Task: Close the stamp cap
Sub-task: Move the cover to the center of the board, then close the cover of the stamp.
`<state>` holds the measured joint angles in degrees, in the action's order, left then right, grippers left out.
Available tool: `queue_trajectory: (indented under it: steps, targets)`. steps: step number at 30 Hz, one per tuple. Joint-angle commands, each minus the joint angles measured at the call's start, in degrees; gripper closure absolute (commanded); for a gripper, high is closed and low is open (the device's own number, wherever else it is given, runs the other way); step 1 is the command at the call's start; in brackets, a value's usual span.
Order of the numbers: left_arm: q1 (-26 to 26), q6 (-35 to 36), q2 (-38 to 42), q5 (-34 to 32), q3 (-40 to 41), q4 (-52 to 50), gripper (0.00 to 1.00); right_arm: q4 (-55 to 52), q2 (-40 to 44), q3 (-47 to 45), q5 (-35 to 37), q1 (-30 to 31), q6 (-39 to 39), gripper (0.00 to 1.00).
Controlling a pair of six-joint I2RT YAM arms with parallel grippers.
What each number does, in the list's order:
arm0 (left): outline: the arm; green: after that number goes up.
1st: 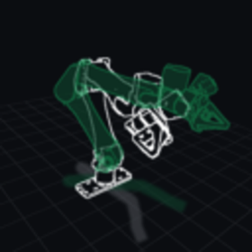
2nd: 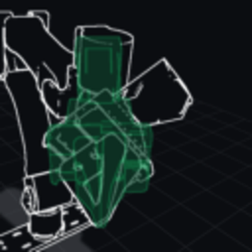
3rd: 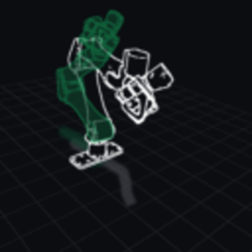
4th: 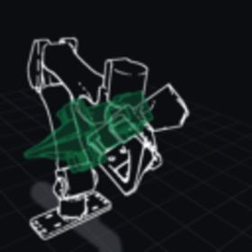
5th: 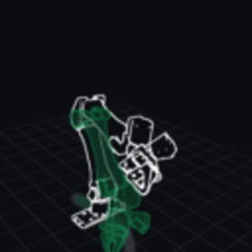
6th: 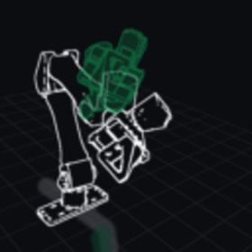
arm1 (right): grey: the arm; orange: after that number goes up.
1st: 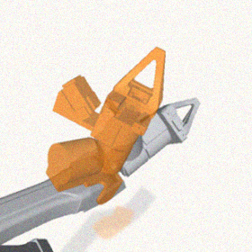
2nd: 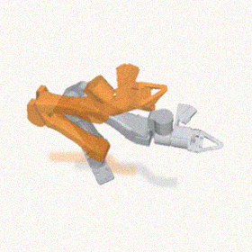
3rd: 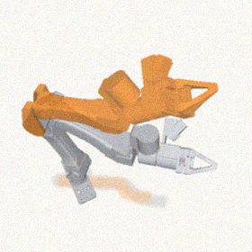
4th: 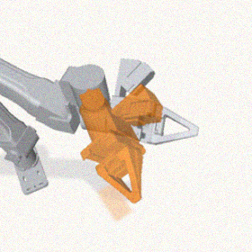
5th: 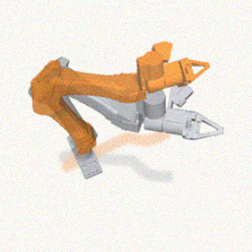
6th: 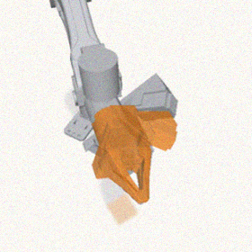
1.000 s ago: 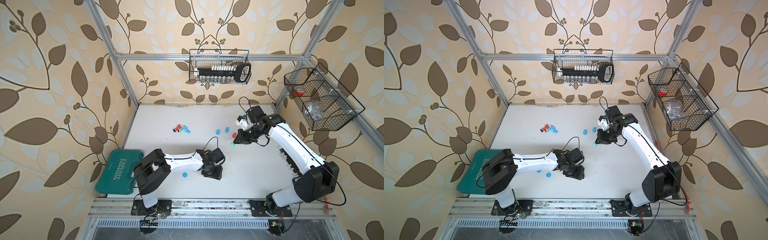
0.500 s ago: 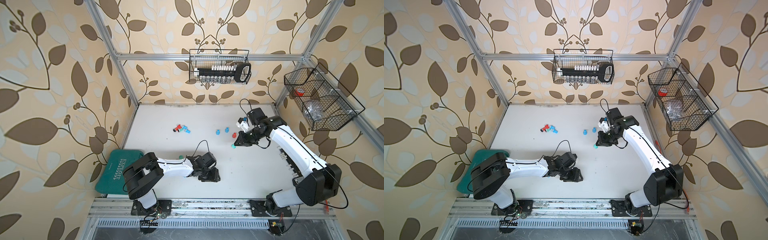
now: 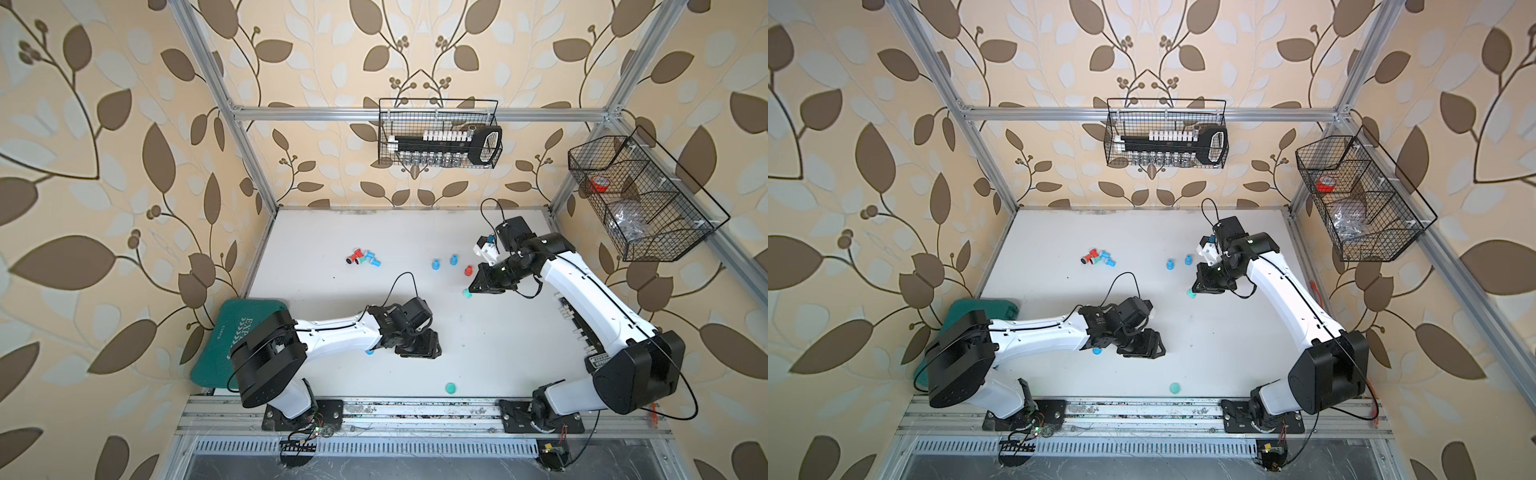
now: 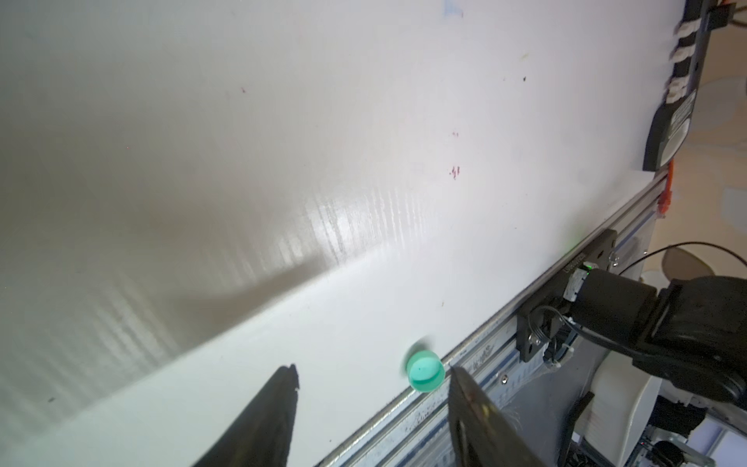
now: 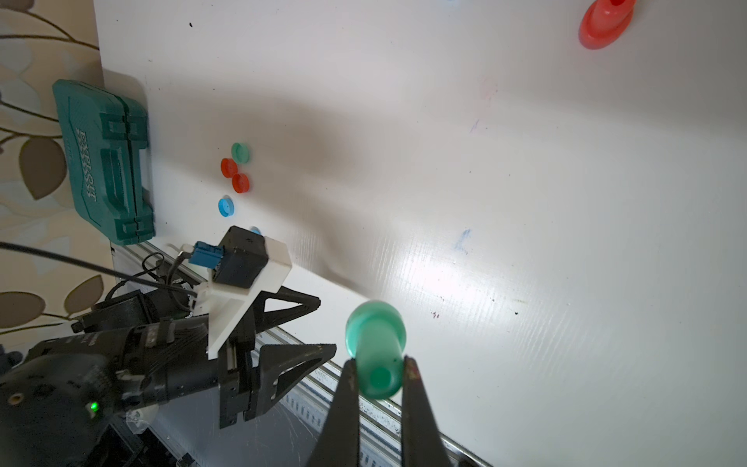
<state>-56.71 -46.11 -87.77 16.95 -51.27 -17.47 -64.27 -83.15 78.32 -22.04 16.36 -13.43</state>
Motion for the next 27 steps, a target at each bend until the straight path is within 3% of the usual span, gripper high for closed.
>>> queue_trajectory:
  steps: [1, 6, 9, 13, 18, 27]
  targets:
    - [-1.3, 5.0, 1.7, -2.5, -5.7, -8.7, 0.41, -0.7, 2.2, -1.7, 0.0, -0.1, 0.5, 0.93]
    - [-1.5, 3.0, 7.0, -6.1, -4.5, -10.8, 0.42, -2.6, 4.2, -2.3, 0.7, 0.1, 0.1, 0.93]
    - [2.4, -1.4, 12.3, -5.5, 1.1, -7.8, 0.41, -2.6, 7.7, -6.1, 1.4, 3.2, -2.1, 0.93]
    - [8.5, -2.5, 17.9, -5.6, 5.6, -8.3, 0.41, 0.9, 10.9, -13.4, 2.5, 14.7, -9.7, 0.93]
    - [11.8, 1.2, 18.5, -7.5, 2.6, -15.1, 0.41, 6.1, 11.9, -22.1, 6.2, 29.2, -20.3, 0.93]
    - [13.5, 1.4, 20.1, -7.6, 4.7, -15.6, 0.41, 11.8, 7.4, -27.9, 10.4, 40.3, -27.1, 0.95]
